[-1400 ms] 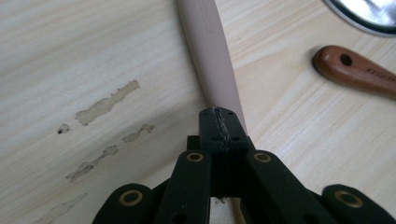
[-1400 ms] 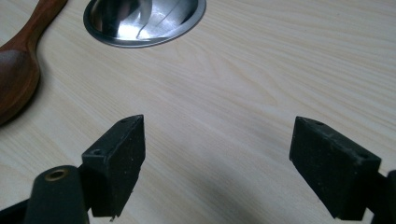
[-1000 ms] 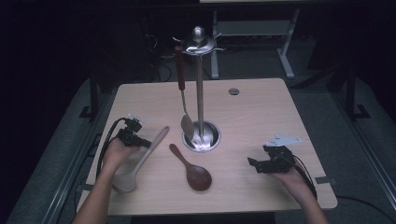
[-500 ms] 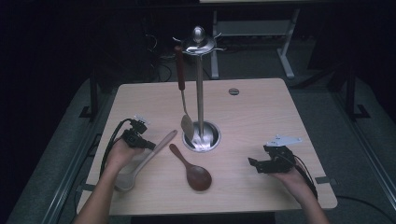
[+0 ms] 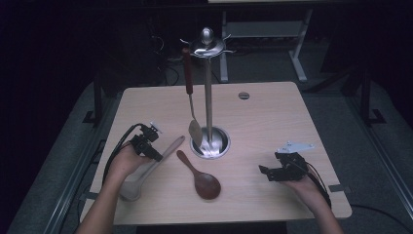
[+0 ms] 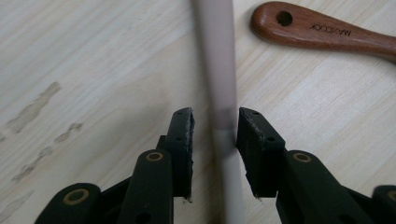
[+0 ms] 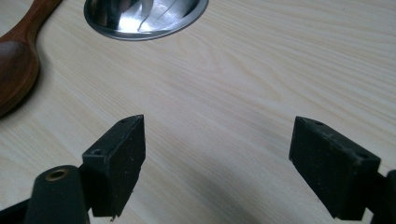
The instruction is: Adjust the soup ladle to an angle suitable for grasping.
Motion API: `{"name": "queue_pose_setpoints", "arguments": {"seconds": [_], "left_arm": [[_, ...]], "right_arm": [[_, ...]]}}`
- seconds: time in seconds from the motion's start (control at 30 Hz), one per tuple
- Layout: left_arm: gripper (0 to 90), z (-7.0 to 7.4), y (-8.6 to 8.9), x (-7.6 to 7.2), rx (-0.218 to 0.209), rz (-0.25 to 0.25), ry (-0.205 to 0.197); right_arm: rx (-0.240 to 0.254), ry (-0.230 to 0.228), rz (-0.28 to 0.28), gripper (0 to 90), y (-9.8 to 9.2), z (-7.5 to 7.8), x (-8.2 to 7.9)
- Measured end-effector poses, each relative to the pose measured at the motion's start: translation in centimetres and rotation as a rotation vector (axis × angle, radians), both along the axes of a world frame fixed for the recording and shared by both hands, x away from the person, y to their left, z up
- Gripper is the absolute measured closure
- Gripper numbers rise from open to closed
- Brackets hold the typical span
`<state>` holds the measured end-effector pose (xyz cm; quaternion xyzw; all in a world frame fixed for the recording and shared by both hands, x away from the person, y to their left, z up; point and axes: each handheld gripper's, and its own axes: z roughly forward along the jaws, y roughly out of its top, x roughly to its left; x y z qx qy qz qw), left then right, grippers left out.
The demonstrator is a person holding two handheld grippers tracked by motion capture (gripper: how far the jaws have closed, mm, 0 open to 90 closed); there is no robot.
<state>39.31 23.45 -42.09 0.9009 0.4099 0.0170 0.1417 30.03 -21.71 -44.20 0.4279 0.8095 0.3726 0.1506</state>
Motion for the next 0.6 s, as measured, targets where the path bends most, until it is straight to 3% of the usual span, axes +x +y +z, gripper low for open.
{"name": "queue_pose_setpoints", "arguments": {"seconds": [0.33,0.6], "left_arm": [[68.0,-1.2,-1.5,0.7,0.081,-0.007,0.031],[74.2,-1.2,-1.5,0.7,0.08,0.006,0.038]], "right_arm": [[-0.001,-0.003,-0.006,18.4,-0.2,0.1,0.0],[-0.005,-0.002,-0.004,18.4,-0.3,0.0,0.0]]}}
